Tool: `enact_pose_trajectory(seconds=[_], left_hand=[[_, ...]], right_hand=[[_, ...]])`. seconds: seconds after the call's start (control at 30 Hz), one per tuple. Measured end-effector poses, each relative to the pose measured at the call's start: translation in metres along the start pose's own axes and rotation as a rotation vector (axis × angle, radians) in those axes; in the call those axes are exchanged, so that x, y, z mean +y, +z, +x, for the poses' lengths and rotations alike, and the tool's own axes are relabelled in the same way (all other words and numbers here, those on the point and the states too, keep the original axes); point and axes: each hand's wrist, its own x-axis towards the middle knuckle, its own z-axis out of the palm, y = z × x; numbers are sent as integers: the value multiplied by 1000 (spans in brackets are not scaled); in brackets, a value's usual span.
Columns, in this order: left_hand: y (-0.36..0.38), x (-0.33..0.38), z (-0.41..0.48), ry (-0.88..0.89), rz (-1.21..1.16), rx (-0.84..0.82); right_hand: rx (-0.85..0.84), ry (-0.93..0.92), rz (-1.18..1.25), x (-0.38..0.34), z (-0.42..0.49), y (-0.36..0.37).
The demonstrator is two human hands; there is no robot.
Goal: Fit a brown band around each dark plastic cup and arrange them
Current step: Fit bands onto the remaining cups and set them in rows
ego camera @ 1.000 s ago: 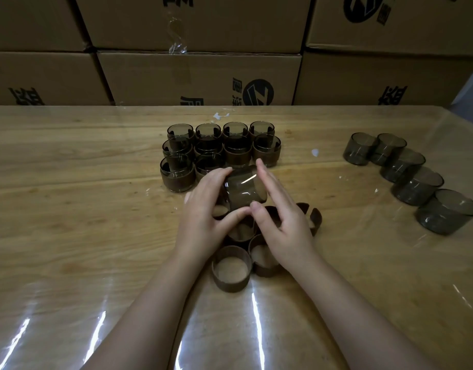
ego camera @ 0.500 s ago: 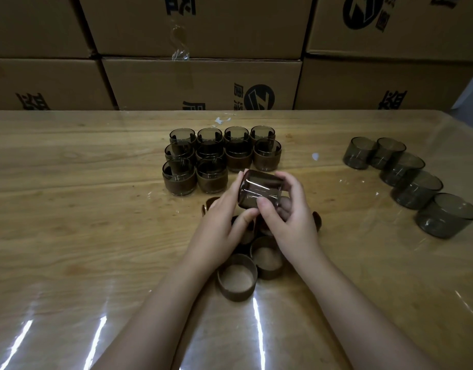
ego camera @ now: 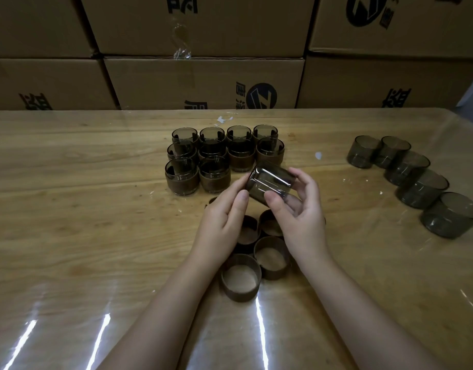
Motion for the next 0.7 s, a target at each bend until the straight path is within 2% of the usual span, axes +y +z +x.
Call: enact_pose_trajectory(seconds=[0.23, 0.53, 0.7], left_hand=[[-2, 3, 1, -16, -74, -16], [3, 3, 0, -23, -90, 74], [5, 1, -1, 16, -31, 73]], right_hand=[[-119, -19, -140, -3, -7, 5], [-43, -56, -285, 1, -5, 2], [46, -26, -220, 4, -1, -3]])
